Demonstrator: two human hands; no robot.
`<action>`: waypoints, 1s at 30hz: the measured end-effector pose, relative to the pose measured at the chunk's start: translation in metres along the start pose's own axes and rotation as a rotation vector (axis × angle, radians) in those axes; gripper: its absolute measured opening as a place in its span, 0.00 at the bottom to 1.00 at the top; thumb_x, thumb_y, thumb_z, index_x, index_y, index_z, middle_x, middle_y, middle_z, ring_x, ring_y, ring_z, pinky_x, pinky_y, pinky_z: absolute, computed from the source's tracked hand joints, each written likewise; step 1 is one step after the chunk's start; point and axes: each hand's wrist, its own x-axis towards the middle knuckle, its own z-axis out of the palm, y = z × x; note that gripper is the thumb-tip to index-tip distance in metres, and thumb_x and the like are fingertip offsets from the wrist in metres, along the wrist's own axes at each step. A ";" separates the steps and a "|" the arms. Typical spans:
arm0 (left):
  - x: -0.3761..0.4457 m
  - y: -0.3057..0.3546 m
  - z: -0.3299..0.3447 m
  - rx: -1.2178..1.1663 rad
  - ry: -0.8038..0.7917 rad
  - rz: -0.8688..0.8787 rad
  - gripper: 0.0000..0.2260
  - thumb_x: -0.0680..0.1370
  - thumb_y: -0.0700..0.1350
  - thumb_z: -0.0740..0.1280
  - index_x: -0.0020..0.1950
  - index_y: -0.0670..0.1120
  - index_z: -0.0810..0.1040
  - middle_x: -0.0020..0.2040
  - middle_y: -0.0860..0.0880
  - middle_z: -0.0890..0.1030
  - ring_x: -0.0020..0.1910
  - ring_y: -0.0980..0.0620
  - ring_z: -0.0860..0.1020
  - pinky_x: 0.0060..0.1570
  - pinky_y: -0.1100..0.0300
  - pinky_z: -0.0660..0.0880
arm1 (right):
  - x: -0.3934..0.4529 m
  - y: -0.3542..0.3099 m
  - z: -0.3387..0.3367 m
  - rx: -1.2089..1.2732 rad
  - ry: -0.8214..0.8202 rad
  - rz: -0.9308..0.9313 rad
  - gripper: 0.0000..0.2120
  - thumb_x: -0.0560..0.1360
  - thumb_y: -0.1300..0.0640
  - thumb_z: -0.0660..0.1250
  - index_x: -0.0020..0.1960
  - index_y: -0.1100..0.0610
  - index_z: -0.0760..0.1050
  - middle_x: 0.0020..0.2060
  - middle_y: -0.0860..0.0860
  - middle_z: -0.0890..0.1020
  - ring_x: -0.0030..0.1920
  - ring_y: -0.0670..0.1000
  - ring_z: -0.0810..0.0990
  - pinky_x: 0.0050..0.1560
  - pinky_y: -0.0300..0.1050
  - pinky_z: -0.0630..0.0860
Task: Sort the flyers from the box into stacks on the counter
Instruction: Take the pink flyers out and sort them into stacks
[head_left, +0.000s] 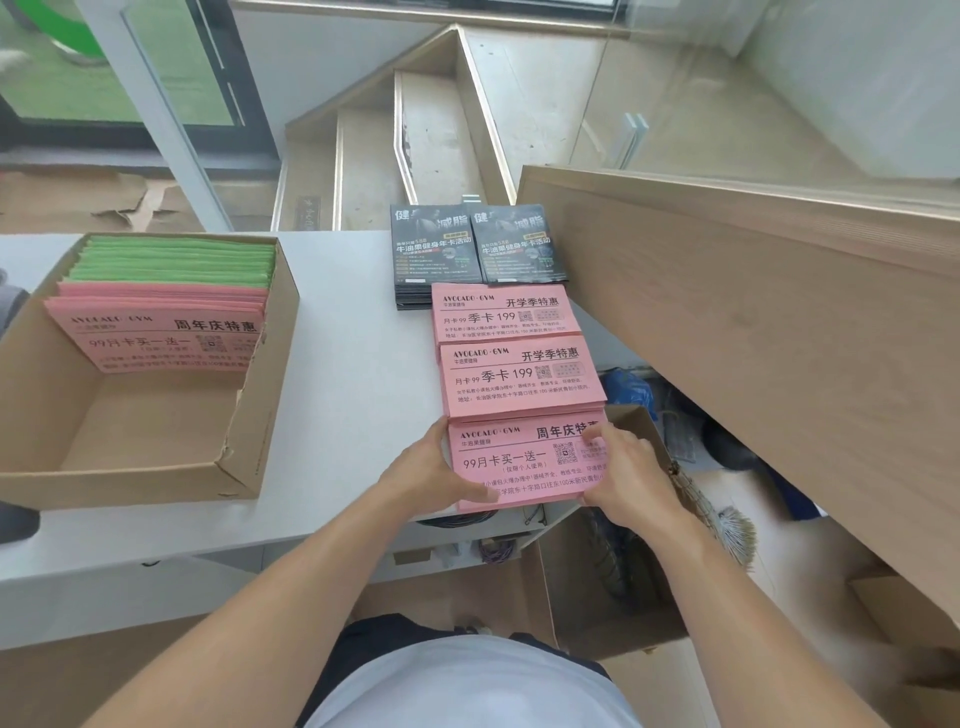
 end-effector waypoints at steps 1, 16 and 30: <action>0.000 0.000 0.001 0.010 0.003 -0.003 0.55 0.62 0.58 0.83 0.80 0.61 0.52 0.55 0.54 0.82 0.60 0.49 0.79 0.63 0.48 0.75 | 0.000 -0.001 0.000 0.002 -0.002 0.002 0.37 0.69 0.57 0.79 0.73 0.48 0.65 0.69 0.49 0.71 0.66 0.51 0.68 0.52 0.45 0.73; -0.072 -0.009 -0.043 -0.259 0.402 0.200 0.20 0.77 0.53 0.73 0.68 0.58 0.75 0.51 0.59 0.81 0.49 0.60 0.80 0.53 0.59 0.79 | -0.005 -0.126 -0.007 0.191 0.066 -0.312 0.20 0.77 0.53 0.72 0.67 0.44 0.73 0.64 0.42 0.75 0.67 0.45 0.71 0.67 0.46 0.69; -0.100 -0.118 -0.208 -0.271 0.864 0.128 0.15 0.77 0.44 0.74 0.62 0.54 0.79 0.57 0.59 0.81 0.57 0.66 0.77 0.63 0.59 0.75 | 0.014 -0.345 0.042 0.189 0.129 -0.730 0.17 0.79 0.54 0.69 0.67 0.49 0.78 0.59 0.47 0.82 0.60 0.51 0.76 0.64 0.46 0.69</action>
